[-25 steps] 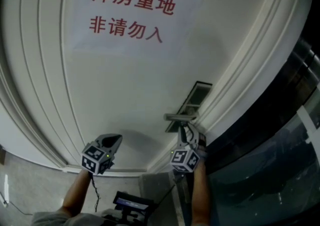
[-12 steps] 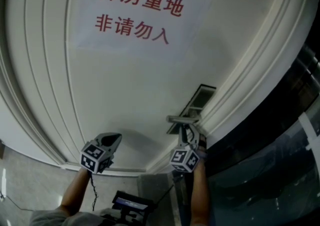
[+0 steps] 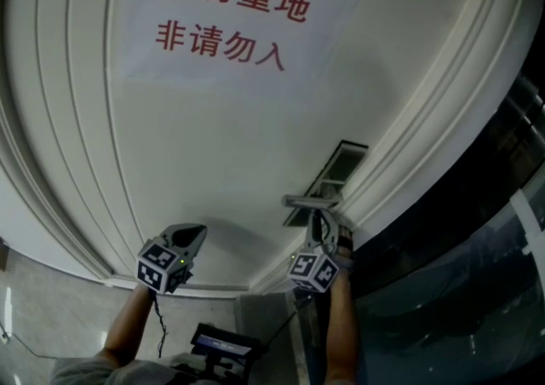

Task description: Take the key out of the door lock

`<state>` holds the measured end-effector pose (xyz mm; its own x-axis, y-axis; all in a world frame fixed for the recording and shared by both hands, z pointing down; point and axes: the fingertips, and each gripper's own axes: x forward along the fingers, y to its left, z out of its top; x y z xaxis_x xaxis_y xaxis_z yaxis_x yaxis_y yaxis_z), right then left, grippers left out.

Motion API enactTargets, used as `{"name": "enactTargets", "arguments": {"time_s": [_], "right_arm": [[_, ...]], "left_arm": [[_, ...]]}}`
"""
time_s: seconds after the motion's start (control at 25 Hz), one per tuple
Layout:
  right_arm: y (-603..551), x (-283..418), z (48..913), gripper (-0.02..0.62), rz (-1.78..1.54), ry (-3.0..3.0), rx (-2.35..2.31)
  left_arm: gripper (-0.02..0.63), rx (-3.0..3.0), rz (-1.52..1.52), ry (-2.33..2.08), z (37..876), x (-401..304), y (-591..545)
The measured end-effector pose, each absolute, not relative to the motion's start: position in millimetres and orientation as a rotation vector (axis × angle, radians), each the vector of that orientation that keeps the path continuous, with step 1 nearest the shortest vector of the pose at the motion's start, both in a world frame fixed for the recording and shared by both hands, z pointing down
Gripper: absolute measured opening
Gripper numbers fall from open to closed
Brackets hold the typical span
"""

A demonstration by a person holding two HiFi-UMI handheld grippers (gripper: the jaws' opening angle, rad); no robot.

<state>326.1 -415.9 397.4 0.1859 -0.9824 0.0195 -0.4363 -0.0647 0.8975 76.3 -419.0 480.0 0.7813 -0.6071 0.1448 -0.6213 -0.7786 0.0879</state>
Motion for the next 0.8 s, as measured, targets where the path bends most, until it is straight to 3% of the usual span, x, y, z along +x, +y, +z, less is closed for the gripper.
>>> {"name": "enactTargets", "arguments": {"time_s": [0.32, 0.8], "right_arm": [[-417.4, 326.1, 398.8, 0.026, -0.862, -1.343, 1.617], [-417.3, 325.4, 400.1, 0.021, -0.898, -1.269, 1.556]], "left_arm": [[0.006, 2.834, 0.163, -0.987, 482.5, 76.3, -420.8], [0.008, 2.830, 0.158, -0.988, 482.9, 73.9, -421.2]]}}
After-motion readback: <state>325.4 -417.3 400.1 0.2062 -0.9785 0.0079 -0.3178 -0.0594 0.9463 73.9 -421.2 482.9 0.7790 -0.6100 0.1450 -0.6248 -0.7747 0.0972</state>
